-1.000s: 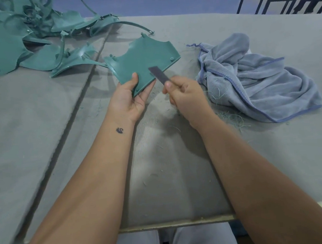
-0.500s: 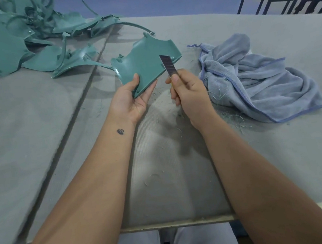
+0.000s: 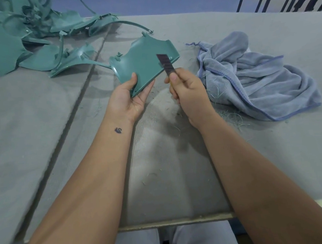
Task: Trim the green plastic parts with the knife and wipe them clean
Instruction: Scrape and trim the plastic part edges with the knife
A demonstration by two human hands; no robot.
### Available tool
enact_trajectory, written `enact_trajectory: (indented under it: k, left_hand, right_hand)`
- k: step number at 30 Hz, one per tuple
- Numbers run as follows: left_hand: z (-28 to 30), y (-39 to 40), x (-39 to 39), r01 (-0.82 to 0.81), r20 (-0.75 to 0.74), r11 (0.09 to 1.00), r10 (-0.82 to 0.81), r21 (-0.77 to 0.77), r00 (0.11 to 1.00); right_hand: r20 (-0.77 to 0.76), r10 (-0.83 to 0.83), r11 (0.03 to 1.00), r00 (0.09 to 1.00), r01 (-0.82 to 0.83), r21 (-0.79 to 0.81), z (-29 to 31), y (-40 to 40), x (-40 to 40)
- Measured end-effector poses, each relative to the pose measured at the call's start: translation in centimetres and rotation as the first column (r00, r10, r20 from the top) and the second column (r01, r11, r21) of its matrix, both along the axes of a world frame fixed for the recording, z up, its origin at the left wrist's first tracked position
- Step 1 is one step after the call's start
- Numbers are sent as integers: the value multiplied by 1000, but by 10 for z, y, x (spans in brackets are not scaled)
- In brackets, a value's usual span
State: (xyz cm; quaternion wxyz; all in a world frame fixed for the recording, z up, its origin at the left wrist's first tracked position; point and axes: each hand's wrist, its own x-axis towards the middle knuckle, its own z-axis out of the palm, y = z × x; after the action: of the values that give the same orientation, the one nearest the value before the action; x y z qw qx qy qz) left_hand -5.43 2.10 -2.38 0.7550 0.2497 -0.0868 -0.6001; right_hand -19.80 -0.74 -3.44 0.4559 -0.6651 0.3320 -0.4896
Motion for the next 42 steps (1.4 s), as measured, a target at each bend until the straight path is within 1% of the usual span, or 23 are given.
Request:
enact_trajectory:
  k: [4,5,9,10,12,14,15,16,19,20,21,24,25,26,29,30,31,32,35,36,37,40,42]
  left_hand:
    - [-1,0,-1,0,-13,1000,0,10,1000]
    - [-1,0,-1,-1,-16,1000,1,6,1000]
    - [-2,-1,-1,-6,1,1000,6,7,1000]
    - [-2,-1,0,-8,8,1000,8,9,1000]
    - [-2,-1,0,-11,4,1000,11,5,1000]
    - [-2,-1,-1,-3,-16,1000,2,-12,1000]
    - [-2,-1,-1,2,-23,1000,-2,-17,1000]
    - [-2,-1,-1,2,-29,1000,-2,-16,1000]
    - [-3,-1,-1,-4,-23,1000,4,-12,1000]
    - [-3,-1,-1,-5,-16,1000,5,-11,1000]
    - [-3,-1,-1,-4,-11,1000,4,-8,1000]
    - [-3,-1,-3,2,-3,1000,-2,-13,1000]
    - [-3,-2,-3,2,-5,1000,-2,-19,1000]
    - [-3,-2,-3,3,-13,1000,-4,-24,1000]
    - [-3,-1,-3,8,-11,1000,-8,-14,1000]
    - [-3,-1,-3,7,2,1000,-7,-7,1000]
    - [-3,-2,-3,7,10,1000,-7,-2,1000]
    - [-3,-2,-3,6,15,1000,-6,1,1000]
    - [-3,-3,-4,-3,-4,1000,3,1,1000]
    - [-2,-3,-4,-8,-14,1000,8,-1,1000]
    - [-2,-3,-4,-12,-19,1000,12,-3,1000]
    - [-2,-3,-5,-17,4,1000,17,15,1000]
    - [-2,-3,-6,-25,-1,1000,25,17,1000]
  right_hand:
    - [-273,28,990,962,-65,-127,-4,0,5]
    - [-275,30,989,961,-68,-132,-4,0,6]
    - [-100,-31,996,994,22,-86,1,0,2]
    - [-104,-42,996,994,34,-78,0,1,2]
    - [-178,-41,996,983,26,-90,-2,1,3]
    - [-288,-6,993,958,-27,-112,-5,0,5]
    - [-314,7,991,949,-49,-125,-5,0,5]
    - [-301,7,989,954,-52,-141,-4,0,5]
    - [-115,-44,992,992,29,-124,-1,-1,2]
    - [-97,-58,992,994,47,-115,-1,-1,1]
    - [-130,-61,991,990,45,-124,-1,-1,1]
    - [-372,-13,983,928,-55,-172,-6,-1,4]
    - [-396,-5,982,918,-71,-175,-6,-1,5]
    - [-368,-4,983,930,-64,-172,-6,-1,5]
    - [-151,-71,991,986,51,-127,-3,-1,1]
    - [-107,-103,990,989,92,-105,-2,-2,0]
    - [-106,-128,989,986,118,-94,-2,-2,0]
    - [-147,-140,987,979,126,-98,-3,-2,1]
    - [-402,-122,981,908,50,-185,-6,-3,4]
    - [-434,-122,979,893,38,-199,-6,-3,5]
    - [-416,-128,981,900,52,-189,-6,-4,6]
    - [-203,-210,978,956,202,-58,-5,-5,2]
    - [-123,-281,958,952,285,14,-4,-8,0]
